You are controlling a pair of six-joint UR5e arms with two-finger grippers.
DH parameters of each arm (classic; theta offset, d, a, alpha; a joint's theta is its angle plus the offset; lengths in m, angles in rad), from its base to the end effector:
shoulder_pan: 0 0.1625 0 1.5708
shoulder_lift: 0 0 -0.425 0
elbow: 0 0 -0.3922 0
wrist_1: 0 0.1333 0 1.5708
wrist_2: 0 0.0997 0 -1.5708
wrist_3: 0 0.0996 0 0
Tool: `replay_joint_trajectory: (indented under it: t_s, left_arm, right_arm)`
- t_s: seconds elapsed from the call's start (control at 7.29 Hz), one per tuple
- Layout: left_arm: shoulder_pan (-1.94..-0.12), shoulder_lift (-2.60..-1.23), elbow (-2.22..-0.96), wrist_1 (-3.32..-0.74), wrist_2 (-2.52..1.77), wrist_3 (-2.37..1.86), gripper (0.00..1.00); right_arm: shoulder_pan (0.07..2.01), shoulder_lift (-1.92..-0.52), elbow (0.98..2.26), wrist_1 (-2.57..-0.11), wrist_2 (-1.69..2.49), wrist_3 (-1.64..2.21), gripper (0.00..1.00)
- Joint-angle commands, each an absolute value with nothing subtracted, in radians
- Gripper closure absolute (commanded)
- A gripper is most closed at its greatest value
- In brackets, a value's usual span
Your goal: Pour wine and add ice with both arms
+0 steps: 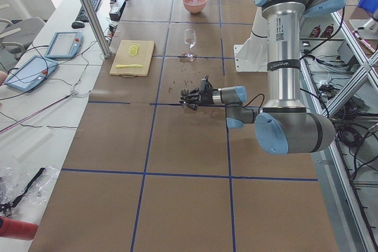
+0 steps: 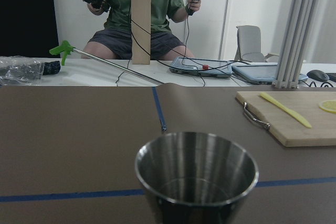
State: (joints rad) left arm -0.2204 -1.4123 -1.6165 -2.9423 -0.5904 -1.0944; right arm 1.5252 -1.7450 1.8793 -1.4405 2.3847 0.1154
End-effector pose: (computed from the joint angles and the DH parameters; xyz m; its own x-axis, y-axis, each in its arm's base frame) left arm 0.3490 -0.2996 0.5485 0.6758 0.1102 -0.7288 0.6563 0.3599 0.6631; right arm 0.0413 -0.4315 0.5685 0.6779 -0.1087 0.7271 -0.0343 0.9833 0.1790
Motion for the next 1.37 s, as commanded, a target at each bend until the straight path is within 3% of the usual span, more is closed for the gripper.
replay_joint_trajectory:
  t_s: [0.0,1.23]
  left_arm:
    - [-0.216,-1.41,-1.533,-2.961,-0.577,-1.159,1.0]
    - [-0.187,-1.416,-1.566,-2.947,-0.632,-1.173,1.0]
  right_arm:
    - [1.525,-1.744,1.882,-1.44,2.385,0.117,0.0]
    - [1.526,-1.744,1.89,-1.44,2.385,0.117,0.0]
